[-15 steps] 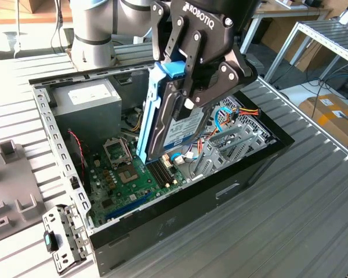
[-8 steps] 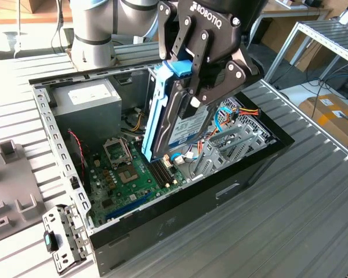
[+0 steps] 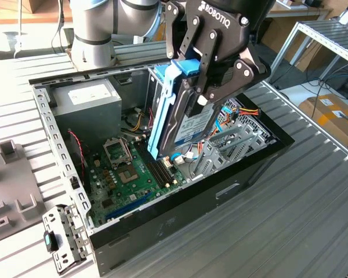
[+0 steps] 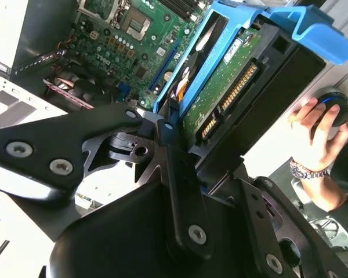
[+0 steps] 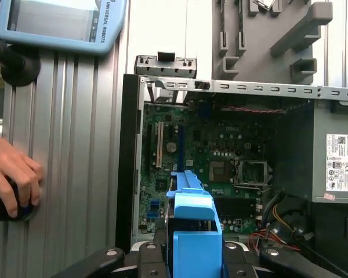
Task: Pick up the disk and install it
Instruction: 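Pick up the disk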
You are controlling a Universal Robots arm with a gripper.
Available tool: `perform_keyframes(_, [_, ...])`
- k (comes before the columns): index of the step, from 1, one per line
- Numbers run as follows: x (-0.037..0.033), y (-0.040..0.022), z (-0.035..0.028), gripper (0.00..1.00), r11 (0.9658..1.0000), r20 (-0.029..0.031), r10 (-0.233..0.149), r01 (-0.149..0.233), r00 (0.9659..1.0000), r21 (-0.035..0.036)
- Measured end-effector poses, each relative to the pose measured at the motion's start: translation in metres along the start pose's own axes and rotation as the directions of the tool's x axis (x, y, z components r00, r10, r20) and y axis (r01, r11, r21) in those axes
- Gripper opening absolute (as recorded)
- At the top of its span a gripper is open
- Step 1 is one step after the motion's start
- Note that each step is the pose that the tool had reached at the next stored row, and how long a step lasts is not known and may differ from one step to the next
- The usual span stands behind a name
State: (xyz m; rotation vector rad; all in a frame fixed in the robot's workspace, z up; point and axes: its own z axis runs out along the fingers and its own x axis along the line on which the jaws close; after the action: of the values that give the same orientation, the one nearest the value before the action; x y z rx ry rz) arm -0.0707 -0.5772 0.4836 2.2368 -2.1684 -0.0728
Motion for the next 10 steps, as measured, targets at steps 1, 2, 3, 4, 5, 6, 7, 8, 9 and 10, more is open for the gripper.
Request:
perform_keyframes(1, [0.0,-0.0013,-0.0001,0.36,1.0,-0.0002,0.0,0.0,1.0,0.0])
perform_keyframes(2, [0.0001,-0.0021,-0.0001,0.36,1.0,-0.0003,0.0,0.0,1.0,0.0])
perform_keyframes(3, [0.0001,-0.0032,-0.0002,0.36,1.0,-0.0005,0.0,0.0,1.0,0.0])
perform_keyframes(4, [0.0001,-0.0039,-0.0002,0.36,1.0,-0.0005,0.0,0.0,1.0,0.0])
perform_keyframes(5, [0.0002,-0.0065,-0.0002,0.36,1.0,-0.0008,0.0,0.0,1.0,0.0])
perform_keyframes(6, [0.0003,-0.0097,-0.0003,0.36,1.0,-0.0011,0.0,0.0,1.0,0.0])
perform_keyframes(7, [0.0004,-0.0133,-0.0004,0.36,1.0,-0.0015,0.0,0.0,1.0,0.0])
perform_keyframes(8, [0.0006,-0.0197,-0.0007,0.36,1.0,-0.0024,0.0,0.0,1.0,-0.0001])
perform_keyframes(9, [0.0007,-0.0231,-0.0008,0.36,1.0,-0.0029,0.0,0.0,1.0,-0.0001])
perform_keyframes(10, [0.0007,-0.0239,-0.0009,0.36,1.0,-0.0032,0.0,0.0,1.0,-0.0001])
